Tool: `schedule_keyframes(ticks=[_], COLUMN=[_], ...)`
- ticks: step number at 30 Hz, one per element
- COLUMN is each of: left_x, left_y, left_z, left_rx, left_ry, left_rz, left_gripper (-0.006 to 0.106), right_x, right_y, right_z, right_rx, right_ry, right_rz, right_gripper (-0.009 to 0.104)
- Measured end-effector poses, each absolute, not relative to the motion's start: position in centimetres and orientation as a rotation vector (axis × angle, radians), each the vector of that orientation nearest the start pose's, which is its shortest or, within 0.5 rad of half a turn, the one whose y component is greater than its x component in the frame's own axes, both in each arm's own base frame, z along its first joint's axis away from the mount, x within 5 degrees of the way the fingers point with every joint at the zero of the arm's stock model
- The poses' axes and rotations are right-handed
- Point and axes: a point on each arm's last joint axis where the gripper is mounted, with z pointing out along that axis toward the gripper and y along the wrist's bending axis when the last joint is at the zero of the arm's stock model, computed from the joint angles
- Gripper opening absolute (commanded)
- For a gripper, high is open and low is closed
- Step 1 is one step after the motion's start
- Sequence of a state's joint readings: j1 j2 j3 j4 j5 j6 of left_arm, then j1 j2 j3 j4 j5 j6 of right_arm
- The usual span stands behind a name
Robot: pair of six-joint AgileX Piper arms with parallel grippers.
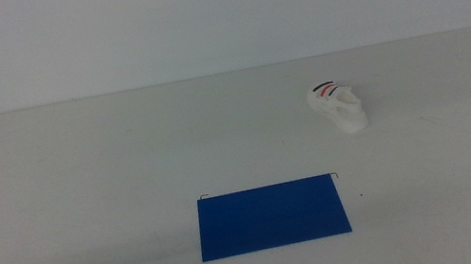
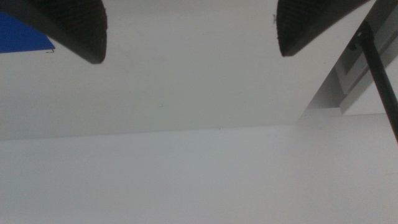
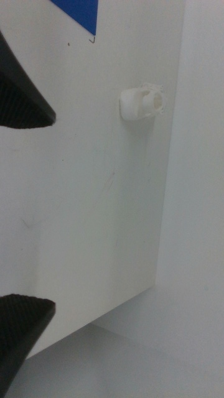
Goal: Use one arm to grab the shoe from the table and place it on the mat.
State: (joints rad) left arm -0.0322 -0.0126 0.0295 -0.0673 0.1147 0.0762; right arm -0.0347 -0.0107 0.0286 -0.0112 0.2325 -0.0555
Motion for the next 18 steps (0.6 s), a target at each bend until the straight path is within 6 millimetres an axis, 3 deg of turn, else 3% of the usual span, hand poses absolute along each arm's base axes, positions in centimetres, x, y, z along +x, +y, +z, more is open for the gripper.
schedule_keyframes(ticks=[4, 10, 18], left_x=[5.7, 5.7, 5.7], left_y=[-0.3, -0.3, -0.3], left_z=[19.3, 19.3, 19.3], left_rx=[0.040, 0.040, 0.040], left_ry=[1.615, 1.615, 1.615], left_rz=[-0.024, -0.024, -0.024], left_gripper=[0.094, 0.094, 0.094], right_x=[5.4, 5.8, 9.4], right_y=[-0.2, -0.2, -0.1], right_z=[18.6, 23.5, 28.8], right_rx=[-0.018, -0.011, 0.025], right_ry=[1.764, 1.757, 1.849], right_rz=[-0.065, -0.054, 0.005], right_gripper=[0.092, 0.092, 0.092])
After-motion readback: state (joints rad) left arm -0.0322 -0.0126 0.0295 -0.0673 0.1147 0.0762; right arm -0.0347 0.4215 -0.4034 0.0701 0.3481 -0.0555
